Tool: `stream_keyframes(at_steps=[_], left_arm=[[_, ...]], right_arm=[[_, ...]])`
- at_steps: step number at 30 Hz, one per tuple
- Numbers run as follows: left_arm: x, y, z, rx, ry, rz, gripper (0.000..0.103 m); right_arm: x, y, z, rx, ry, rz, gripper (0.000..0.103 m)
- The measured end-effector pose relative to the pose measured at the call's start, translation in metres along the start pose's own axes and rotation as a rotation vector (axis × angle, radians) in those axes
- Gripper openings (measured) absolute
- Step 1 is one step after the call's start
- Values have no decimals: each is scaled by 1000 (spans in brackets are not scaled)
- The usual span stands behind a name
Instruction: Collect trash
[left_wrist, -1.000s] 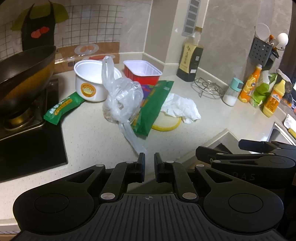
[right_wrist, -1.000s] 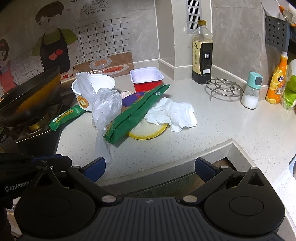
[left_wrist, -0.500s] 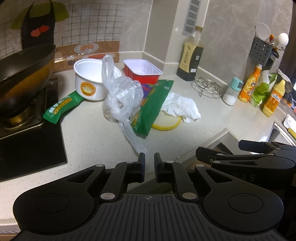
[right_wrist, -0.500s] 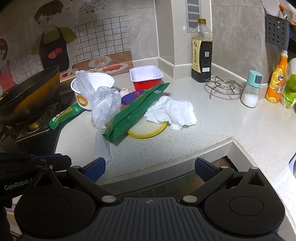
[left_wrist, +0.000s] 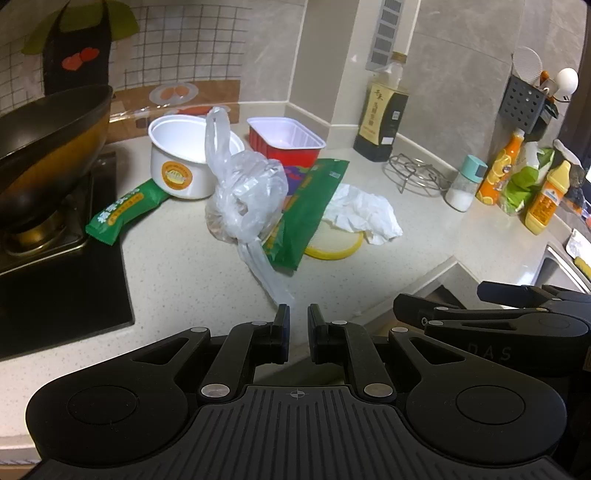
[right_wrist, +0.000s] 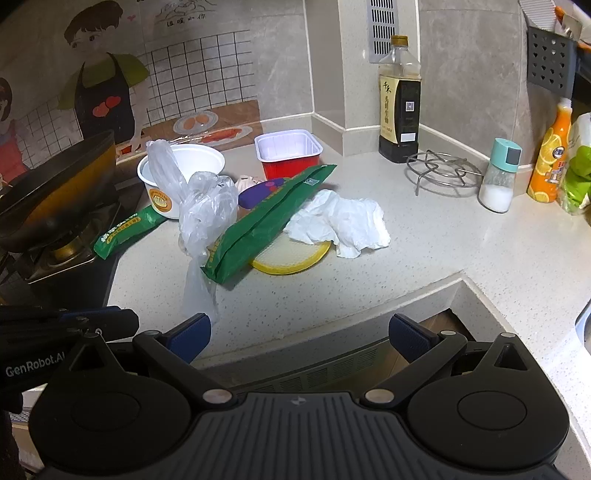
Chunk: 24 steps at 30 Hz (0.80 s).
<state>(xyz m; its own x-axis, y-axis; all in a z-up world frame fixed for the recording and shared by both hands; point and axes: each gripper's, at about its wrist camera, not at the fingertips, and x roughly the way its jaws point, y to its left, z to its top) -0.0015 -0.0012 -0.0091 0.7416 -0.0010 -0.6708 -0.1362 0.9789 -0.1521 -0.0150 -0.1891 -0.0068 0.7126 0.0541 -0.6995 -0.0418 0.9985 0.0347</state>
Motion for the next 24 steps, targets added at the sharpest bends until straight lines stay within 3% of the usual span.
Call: stream_keyframes(at_steps=[14,24], left_arm=[[8,15,5,-35,10,-14,12],[43,50,30,-141,43,-250,12]], right_arm=[[9,5,1,3,13,12,103],[33,-1,9,67,29,-20,103]])
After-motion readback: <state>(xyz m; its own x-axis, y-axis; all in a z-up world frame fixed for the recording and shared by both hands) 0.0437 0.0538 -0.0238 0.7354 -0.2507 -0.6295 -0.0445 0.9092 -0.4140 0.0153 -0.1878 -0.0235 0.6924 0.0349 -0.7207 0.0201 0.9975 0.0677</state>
